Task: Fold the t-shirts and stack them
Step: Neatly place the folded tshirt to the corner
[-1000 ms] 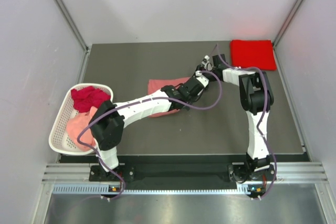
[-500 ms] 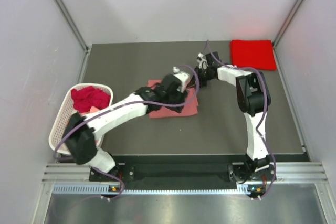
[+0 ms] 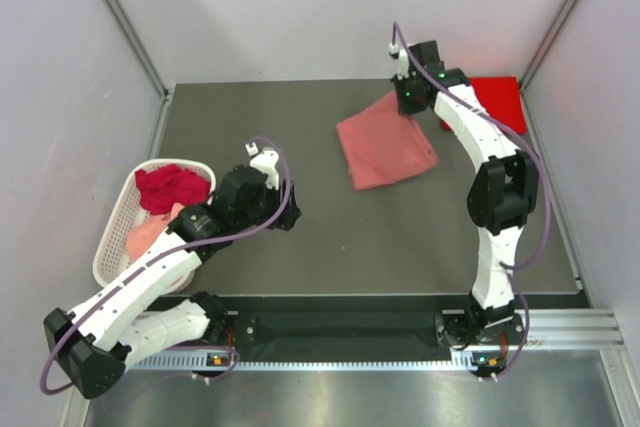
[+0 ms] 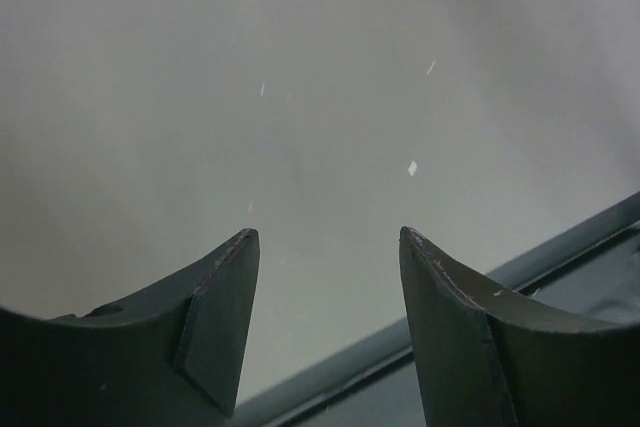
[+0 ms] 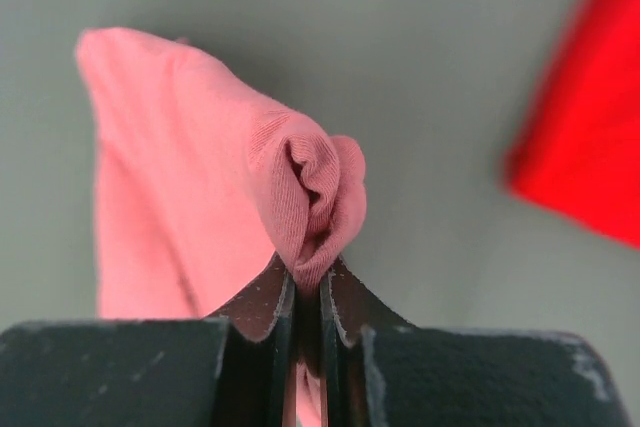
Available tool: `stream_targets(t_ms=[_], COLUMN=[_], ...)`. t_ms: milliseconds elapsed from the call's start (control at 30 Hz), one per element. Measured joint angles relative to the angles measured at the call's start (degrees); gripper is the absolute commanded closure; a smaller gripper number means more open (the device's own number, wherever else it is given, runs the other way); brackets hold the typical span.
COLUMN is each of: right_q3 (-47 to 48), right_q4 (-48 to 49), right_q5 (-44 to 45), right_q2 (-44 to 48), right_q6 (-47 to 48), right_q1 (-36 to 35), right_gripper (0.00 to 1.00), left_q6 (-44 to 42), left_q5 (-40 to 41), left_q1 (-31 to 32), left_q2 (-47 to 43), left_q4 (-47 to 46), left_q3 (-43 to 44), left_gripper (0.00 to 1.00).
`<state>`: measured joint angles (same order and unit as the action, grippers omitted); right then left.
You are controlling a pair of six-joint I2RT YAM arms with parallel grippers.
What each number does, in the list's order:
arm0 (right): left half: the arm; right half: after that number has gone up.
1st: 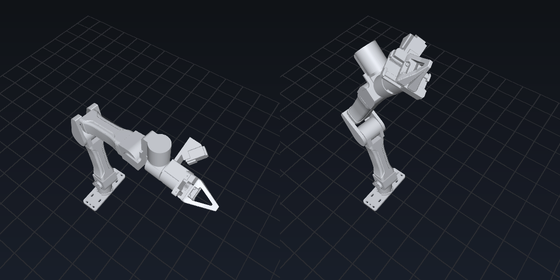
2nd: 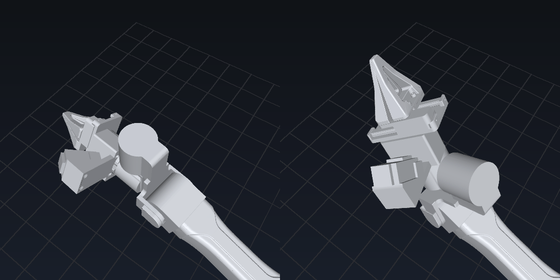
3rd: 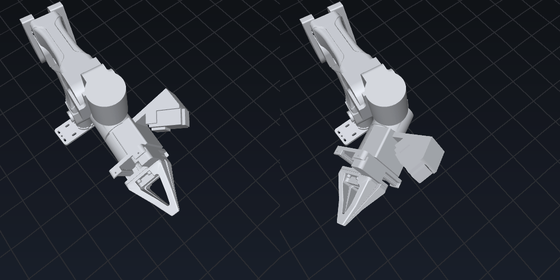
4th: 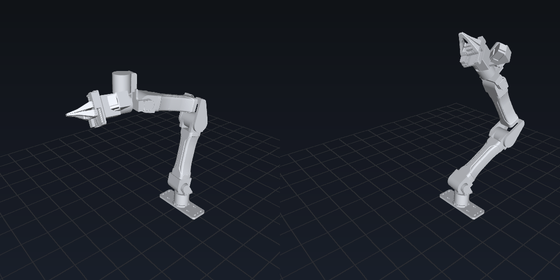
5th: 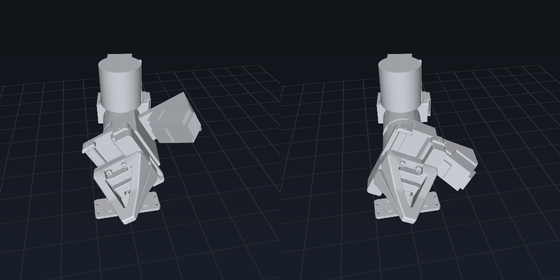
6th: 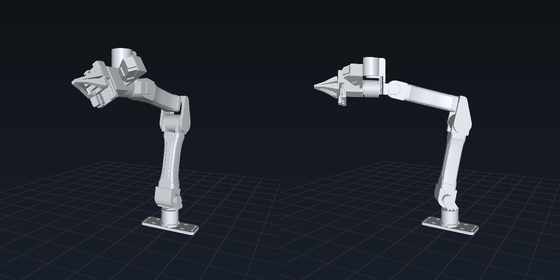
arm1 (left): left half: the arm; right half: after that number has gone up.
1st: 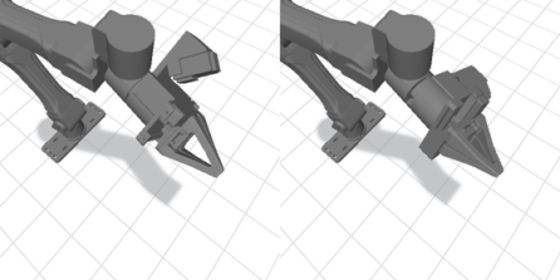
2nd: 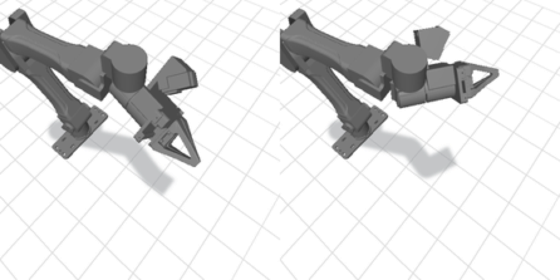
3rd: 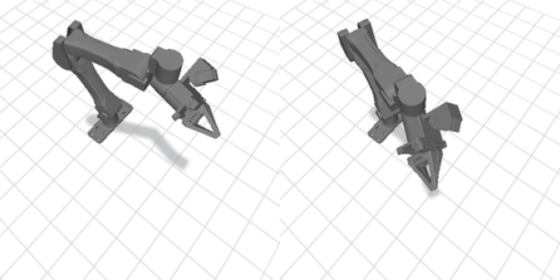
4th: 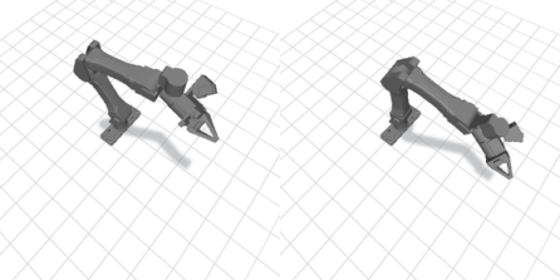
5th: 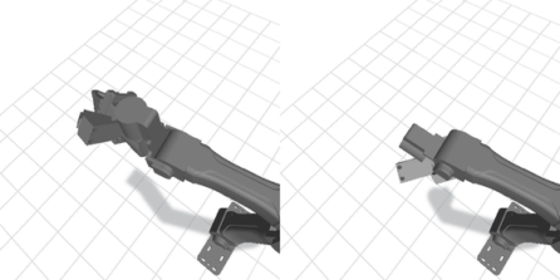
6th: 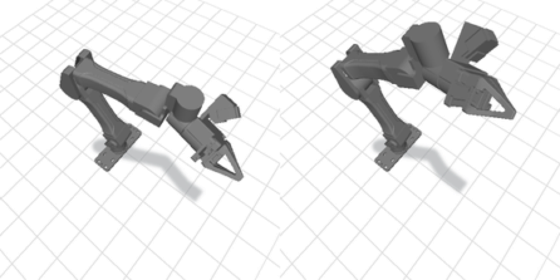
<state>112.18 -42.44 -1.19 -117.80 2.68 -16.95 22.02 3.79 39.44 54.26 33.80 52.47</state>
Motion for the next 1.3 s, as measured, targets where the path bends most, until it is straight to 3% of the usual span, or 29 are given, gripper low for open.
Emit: stream_targets(t_ms=[300,700,1300], right_q3=[18.5,22.2,23.8], right_q4=[-4.9,-3.8,-4.3], right_q5=[12.9,12.5,10.5], right_q2=[-3.4,-5.0,-3.5], right_q6=[8.8,17.7,19.9], right_q1=[4.9,7.8,10.1], right_gripper=[1.00,1.00,1.00], left_q6=[0.4,-1.7,-0.2], left_q5=[-0.9,2.3,1.3], left_q1=[-0.4,-0.9,-2.3], left_q2=[1.6,9.0,10.0], left_q4=[4.4,6.0,5.7], left_q3=[-3.5,-1.1,-1.1], left_gripper=[0.38,0.38,0.38])
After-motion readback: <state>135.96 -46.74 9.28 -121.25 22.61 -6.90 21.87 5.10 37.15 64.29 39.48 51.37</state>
